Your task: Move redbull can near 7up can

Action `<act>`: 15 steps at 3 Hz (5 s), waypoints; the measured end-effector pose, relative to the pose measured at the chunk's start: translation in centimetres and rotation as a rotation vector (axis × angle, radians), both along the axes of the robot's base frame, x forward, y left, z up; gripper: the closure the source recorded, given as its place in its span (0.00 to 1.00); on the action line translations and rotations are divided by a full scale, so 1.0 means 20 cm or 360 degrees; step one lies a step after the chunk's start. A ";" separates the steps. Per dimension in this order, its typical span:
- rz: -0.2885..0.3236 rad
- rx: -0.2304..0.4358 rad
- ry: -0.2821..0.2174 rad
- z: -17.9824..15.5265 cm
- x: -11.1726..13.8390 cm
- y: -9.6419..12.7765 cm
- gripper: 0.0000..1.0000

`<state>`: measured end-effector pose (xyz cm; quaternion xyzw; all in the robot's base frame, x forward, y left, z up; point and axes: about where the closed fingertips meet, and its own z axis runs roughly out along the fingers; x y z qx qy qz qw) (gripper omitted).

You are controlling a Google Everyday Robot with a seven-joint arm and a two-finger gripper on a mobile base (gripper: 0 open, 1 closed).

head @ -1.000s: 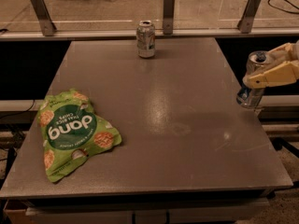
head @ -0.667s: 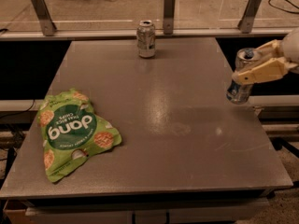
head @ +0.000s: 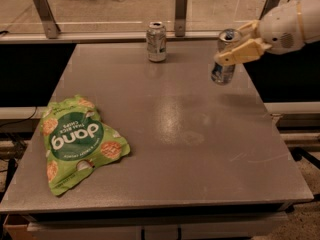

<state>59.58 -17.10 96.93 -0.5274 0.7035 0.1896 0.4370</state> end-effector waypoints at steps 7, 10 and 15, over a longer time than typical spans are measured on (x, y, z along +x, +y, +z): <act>0.0010 0.0251 0.0019 -0.21 0.74 0.66 0.60; -0.0049 0.0237 0.0020 -0.28 0.88 0.63 0.00; -0.0190 0.0191 -0.0221 0.03 0.80 -0.02 0.00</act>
Offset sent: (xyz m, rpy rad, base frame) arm 0.0897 0.0919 0.0040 0.1477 -0.0362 0.0512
